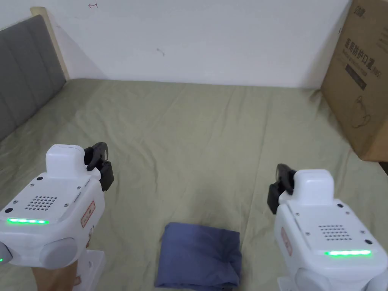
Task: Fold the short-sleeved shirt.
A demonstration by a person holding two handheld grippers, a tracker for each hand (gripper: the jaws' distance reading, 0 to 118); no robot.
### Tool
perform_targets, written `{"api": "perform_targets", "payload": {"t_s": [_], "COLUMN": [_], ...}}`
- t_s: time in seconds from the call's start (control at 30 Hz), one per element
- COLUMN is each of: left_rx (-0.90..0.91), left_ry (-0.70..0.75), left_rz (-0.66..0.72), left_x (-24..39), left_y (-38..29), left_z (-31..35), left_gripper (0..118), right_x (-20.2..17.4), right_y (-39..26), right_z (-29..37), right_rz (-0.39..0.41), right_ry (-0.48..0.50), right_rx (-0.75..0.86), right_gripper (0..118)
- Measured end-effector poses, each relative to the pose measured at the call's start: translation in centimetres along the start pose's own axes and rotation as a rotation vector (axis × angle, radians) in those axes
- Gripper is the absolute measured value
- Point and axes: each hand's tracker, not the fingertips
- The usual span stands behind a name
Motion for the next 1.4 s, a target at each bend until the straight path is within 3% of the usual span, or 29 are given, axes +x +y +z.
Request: {"api": "perform_targets", "payload": {"t_s": [0.3,0.63,0.73,0.8,0.9,0.93,0.97,1.2,1.27,1.33,1.4], "left_rx": [-0.067,-0.222,-0.331,-0.437,-0.672,-0.741,-0.778,-0.987,-1.052,-1.037,-1.038], "left_ry": [-0.065,-0.129,-0.146,-0.163,-0.175,-0.172,-0.182,-0.227,-0.238,-0.299,-0.3], "left_rz": [0.025,0.098,0.161,0.223,0.311,0.34,0.371,0.34,0.333,0.37,0.388], "left_x": [-0.7,-0.6,-0.3,-0.1,0.6,0.9,1.1,3.5,4.1,4.4,4.7], "left_y": [-1.7,-5.8,-7.6,-9.1,-12.4,-13.6,-14.7,-19.4,-19.9,-20.0,-19.9], "left_z": [-0.7,-2.4,-3.3,-4.2,-6.0,-6.6,-7.0,-9.7,-10.2,-10.1,-9.8], "left_gripper": [0,0,3,17,80,96,99,97,78,46,40], "right_x": [-5.3,-8.1,-8.1,-8.3,-7.8,-7.6,-7.6,-7.3,-7.1,-7.1,-7.3], "right_y": [-11.0,-19.4,-20.1,-19.8,-19.6,-19.5,-19.5,-19.5,-19.5,-19.3,-19.3], "right_z": [-4.5,-8.4,-8.4,-8.6,-8.8,-8.8,-8.8,-8.8,-8.8,-8.7,-8.7], "right_rz": [0.055,0.086,0.06,0.074,0.055,0.043,0.038,0.026,0.019,0.015,0.012], "right_ry": [0.151,0.191,0.179,0.173,0.186,0.189,0.192,0.204,0.207,0.212,0.217], "right_rx": [-0.256,-0.55,-0.527,-0.546,-0.56,-0.563,-0.566,-0.57,-0.572,-0.573,-0.574], "right_gripper": [0,0,0,0,0,0,0,0,0,0,0]}}
